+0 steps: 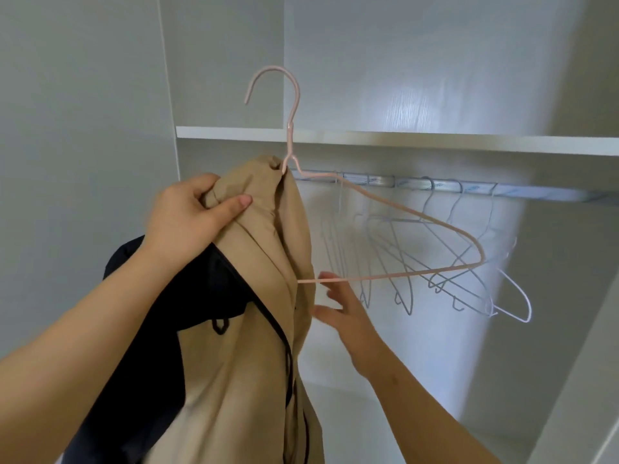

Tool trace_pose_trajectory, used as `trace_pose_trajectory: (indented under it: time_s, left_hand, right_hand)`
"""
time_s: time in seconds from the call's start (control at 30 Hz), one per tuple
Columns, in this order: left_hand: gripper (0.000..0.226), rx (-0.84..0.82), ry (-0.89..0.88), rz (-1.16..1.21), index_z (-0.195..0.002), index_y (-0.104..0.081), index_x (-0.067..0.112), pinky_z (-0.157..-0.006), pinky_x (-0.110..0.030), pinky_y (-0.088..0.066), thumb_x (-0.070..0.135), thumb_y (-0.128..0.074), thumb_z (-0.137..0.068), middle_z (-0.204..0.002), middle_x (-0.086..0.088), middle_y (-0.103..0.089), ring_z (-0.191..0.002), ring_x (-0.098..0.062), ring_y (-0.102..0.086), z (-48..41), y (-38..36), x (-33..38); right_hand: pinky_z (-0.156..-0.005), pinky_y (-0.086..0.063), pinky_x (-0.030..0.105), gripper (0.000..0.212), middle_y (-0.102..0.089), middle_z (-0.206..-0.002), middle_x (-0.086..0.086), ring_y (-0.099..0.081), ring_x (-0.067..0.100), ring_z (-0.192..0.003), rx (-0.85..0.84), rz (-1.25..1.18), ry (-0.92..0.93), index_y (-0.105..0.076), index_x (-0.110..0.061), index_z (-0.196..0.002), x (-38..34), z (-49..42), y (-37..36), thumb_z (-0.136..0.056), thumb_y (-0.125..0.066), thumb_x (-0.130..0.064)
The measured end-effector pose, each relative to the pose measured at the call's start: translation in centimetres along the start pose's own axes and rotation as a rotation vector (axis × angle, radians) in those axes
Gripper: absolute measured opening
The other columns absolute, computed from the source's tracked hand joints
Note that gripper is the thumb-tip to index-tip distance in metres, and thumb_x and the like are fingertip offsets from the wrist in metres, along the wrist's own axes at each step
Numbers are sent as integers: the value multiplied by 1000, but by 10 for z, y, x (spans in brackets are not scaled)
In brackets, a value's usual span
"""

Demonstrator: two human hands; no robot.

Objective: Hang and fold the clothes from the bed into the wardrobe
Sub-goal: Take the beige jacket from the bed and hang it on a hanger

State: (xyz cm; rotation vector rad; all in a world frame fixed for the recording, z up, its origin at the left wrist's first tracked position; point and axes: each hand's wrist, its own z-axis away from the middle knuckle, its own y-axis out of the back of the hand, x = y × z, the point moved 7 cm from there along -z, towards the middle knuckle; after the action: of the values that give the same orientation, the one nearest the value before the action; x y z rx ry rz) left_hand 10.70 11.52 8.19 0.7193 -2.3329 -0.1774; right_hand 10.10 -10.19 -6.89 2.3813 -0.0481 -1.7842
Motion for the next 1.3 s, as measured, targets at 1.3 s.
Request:
trace_pose_trajectory:
  time_s: [1.3]
  left_hand:
    - [43, -244, -100, -850, -65, -31, 22, -53, -27, -29, 53, -57, -83, -64, 4, -45, -78, -29, -60, 23, -4, -3]
  right_hand:
    - [-59, -35, 23, 25, -50, -77, 1, -46, 12, -71, 142, 456, -56, -50, -17, -73, -72, -34, 72, -97, -44, -20]
